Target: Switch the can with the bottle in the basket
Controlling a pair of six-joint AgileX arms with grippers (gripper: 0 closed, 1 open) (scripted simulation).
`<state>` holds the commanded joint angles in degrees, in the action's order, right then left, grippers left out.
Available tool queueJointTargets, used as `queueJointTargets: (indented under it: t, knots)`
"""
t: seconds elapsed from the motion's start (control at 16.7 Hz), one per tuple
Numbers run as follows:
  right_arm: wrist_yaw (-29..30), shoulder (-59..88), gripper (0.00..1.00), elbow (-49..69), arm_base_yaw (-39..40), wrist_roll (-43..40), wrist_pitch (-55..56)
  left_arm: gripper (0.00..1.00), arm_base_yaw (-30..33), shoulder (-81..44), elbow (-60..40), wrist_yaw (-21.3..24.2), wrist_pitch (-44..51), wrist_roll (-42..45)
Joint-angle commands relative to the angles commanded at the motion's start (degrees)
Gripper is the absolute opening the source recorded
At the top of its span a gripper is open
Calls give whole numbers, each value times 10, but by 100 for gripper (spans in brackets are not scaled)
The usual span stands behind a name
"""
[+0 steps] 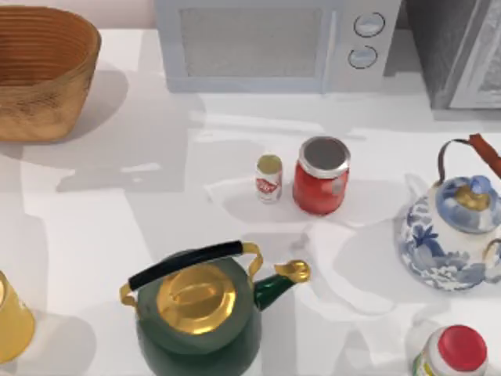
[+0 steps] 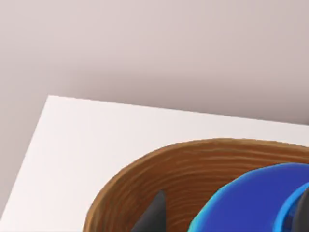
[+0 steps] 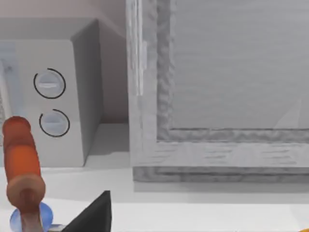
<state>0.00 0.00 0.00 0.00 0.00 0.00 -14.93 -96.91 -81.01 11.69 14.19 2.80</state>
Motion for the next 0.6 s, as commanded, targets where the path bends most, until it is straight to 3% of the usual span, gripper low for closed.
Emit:
queueJointTargets:
  t: [0.24,0.6]
  knots:
    - [0,0,100,0,0,0,0,0,57,2,-58,-14,33,6]
    - [0,0,100,0,0,0,0,0,58,-7,-59,-15,25,6]
